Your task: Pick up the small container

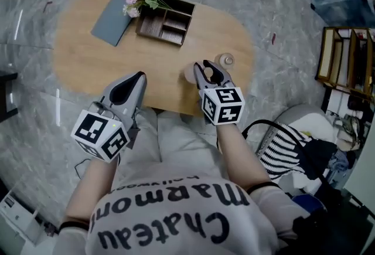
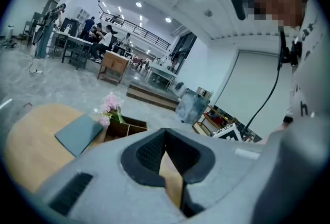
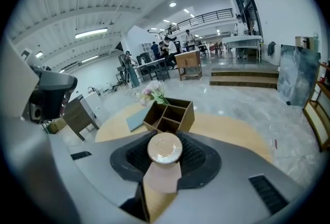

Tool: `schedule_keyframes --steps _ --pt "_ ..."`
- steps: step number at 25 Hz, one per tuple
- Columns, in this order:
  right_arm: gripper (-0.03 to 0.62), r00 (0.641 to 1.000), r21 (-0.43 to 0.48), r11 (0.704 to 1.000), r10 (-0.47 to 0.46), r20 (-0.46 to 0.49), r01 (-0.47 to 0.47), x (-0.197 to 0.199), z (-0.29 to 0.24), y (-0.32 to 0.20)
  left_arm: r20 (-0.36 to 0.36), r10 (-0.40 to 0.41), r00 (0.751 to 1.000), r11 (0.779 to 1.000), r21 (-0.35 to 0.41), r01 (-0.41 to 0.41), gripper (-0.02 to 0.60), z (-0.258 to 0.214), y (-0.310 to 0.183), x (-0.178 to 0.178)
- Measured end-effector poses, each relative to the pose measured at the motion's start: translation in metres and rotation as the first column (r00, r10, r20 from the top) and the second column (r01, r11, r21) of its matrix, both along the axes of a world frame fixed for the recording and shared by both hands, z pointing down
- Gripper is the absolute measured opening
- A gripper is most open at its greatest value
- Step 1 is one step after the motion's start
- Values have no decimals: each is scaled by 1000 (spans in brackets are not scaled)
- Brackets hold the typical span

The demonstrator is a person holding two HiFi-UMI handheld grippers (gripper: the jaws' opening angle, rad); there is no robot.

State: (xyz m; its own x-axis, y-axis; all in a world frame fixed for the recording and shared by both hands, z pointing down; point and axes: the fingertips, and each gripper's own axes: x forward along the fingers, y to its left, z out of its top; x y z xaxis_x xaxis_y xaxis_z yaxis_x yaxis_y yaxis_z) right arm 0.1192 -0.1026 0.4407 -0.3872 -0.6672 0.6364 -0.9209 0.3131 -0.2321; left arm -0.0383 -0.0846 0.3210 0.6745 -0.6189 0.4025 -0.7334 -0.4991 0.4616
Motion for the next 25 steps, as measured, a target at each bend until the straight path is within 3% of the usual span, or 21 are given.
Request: schedule_keyframes --steps 4,9,16,21,25 --pt "112 999 67 997 26 24 -28 1 -57 -16 27 36 999 998 51 -38 14 -42 -9 5" --pt "112 997 158 985 56 53 -63 9 -120 -36 21 55 998 981 183 -58 14 -96 -20 13" --pt "110 993 265 960 68 92 -90 20 -197 -53 36 -5 999 952 306 -6 14 -152 -29 13" --pt "110 992 339 937 52 118 -90 21 -250 -58 -14 -63 998 935 349 64 14 -187 -32 6" --pt "110 986 404 910 29 165 -95 15 -290 -55 -62 -43 997 903 425 65 14 -221 -25 3"
